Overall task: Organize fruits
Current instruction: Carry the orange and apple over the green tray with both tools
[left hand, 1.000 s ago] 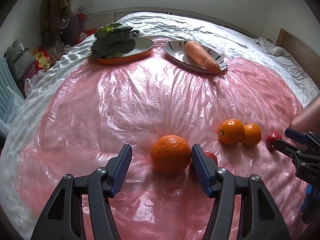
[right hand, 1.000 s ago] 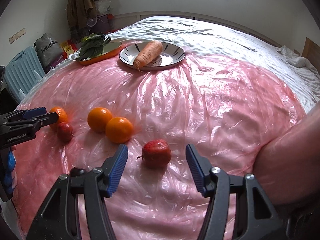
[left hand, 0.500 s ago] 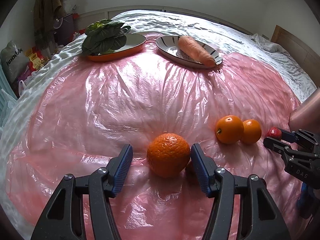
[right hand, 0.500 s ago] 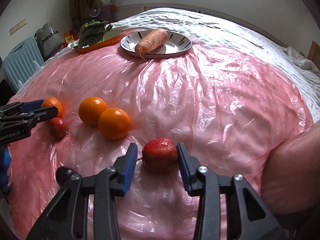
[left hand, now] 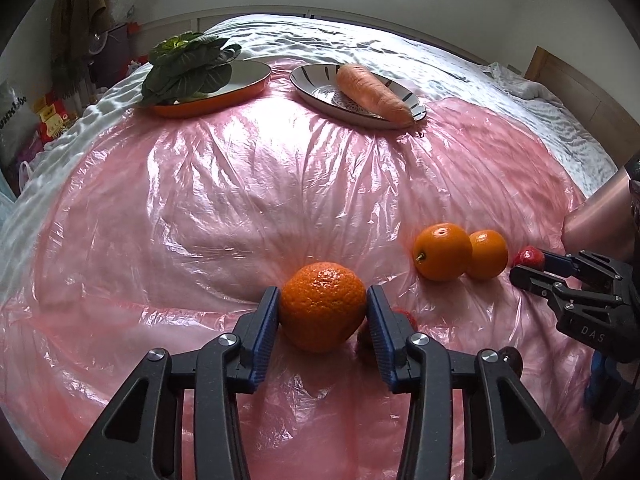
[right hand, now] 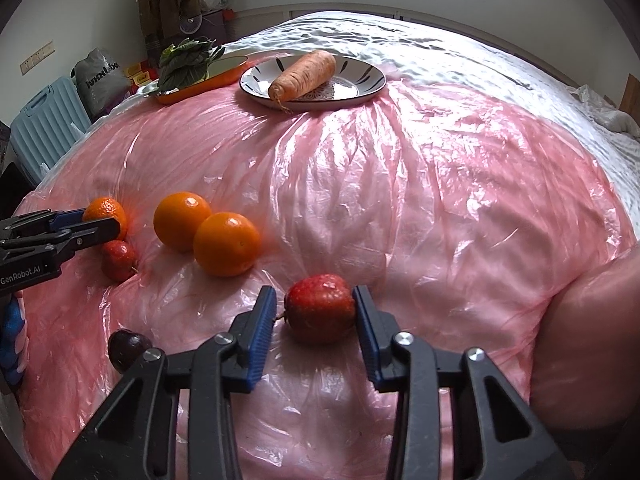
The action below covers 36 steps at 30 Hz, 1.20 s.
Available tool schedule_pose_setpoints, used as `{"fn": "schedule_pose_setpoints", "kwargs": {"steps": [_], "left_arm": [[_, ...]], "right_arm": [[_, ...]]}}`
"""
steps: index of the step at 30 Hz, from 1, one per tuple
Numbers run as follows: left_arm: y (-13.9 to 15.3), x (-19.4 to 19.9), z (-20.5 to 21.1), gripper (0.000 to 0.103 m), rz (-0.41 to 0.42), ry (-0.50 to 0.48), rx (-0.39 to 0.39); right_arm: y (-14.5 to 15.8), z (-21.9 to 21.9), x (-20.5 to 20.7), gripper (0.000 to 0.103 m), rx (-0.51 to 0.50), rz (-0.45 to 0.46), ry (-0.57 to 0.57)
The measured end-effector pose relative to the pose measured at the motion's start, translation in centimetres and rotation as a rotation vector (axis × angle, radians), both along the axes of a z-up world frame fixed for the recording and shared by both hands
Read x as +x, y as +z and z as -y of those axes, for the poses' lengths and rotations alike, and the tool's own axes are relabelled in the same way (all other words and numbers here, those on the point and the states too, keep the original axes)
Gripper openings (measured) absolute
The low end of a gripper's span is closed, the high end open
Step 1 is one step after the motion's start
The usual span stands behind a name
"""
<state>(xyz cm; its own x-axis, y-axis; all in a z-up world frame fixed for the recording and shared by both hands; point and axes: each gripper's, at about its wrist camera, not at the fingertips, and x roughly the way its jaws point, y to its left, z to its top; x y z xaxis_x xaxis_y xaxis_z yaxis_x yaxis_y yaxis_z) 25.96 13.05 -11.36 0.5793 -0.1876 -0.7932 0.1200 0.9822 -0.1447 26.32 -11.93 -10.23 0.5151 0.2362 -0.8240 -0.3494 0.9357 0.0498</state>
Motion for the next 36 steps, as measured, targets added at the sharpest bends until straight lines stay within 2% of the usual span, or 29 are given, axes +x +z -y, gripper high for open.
{"fn": "schedule_pose_setpoints", "kwargs": {"steps": [4,11,18,24,36], "left_arm": [[0.9,-0.3,-0.7,0.038,0.017,0.034,-0.031],[2.5,-1.4,-2.0,0.038,0.039,0.071,-0.034],[4.8,-4.6,-2.4,0.038,0.065,0.084,-0.036],[5.4,-8.6,-0.3,0.038,0.055,0.048,0.001],[7.2,-15.4,7.5,0.038,0.065,-0.070,0.024]], "right_arm": [[0.9,0.5,-0.1,0.053,0.030,0.010,-0.004],[2.4,1.0,-0.9,0.053,0.030,0.033,-0.013],[5.7,1.2,-3.9,0.053,0.049,0.073,0.001],[7.7,1.9,-9.0,0.054,0.069,0.090,0.021],[7.9,6.6,-17.3,0.054,0.103,0.054,-0.023]]}}
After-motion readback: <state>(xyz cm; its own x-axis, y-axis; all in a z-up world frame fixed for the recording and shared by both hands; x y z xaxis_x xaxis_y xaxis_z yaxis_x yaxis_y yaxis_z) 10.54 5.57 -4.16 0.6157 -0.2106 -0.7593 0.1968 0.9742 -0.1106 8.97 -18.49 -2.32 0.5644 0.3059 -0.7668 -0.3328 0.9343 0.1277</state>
